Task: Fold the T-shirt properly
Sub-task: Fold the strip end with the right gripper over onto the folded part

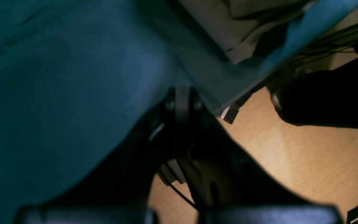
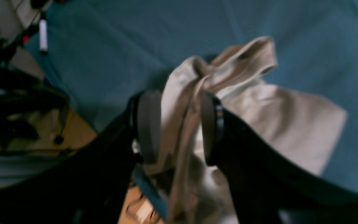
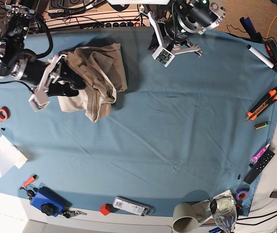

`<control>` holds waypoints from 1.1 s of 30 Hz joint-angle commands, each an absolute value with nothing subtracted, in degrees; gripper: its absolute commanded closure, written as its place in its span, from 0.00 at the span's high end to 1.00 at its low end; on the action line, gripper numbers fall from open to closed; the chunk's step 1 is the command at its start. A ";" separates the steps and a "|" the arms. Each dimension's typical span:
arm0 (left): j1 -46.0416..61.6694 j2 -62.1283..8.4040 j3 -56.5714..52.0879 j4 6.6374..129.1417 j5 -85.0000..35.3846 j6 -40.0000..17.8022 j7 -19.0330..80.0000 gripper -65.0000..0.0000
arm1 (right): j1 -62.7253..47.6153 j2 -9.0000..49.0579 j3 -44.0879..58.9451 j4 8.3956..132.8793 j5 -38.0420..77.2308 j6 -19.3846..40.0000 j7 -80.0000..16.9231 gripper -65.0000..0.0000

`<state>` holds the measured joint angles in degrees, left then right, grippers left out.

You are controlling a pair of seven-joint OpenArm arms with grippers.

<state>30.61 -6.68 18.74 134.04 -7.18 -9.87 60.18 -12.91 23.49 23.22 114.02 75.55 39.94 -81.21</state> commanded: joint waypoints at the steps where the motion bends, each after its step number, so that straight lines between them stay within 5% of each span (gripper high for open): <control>1: 30.81 -6.52 18.96 135.00 -7.68 -10.07 58.54 0.00 | -12.23 24.45 24.99 114.76 77.12 40.00 -80.00 0.34; 9: 30.76 -6.50 18.96 135.00 -7.73 -10.07 57.69 0.00 | -9.37 24.29 33.30 114.08 60.97 40.00 -80.00 0.34; 24: 30.63 -6.50 18.96 135.00 -7.70 -10.07 57.23 0.00 | -10.22 24.34 17.87 104.29 62.19 40.00 -80.00 0.34; 33: 30.61 -6.50 18.96 135.00 -7.73 -10.07 55.40 0.00 | -20.86 24.45 17.56 104.29 61.43 40.00 -80.00 0.34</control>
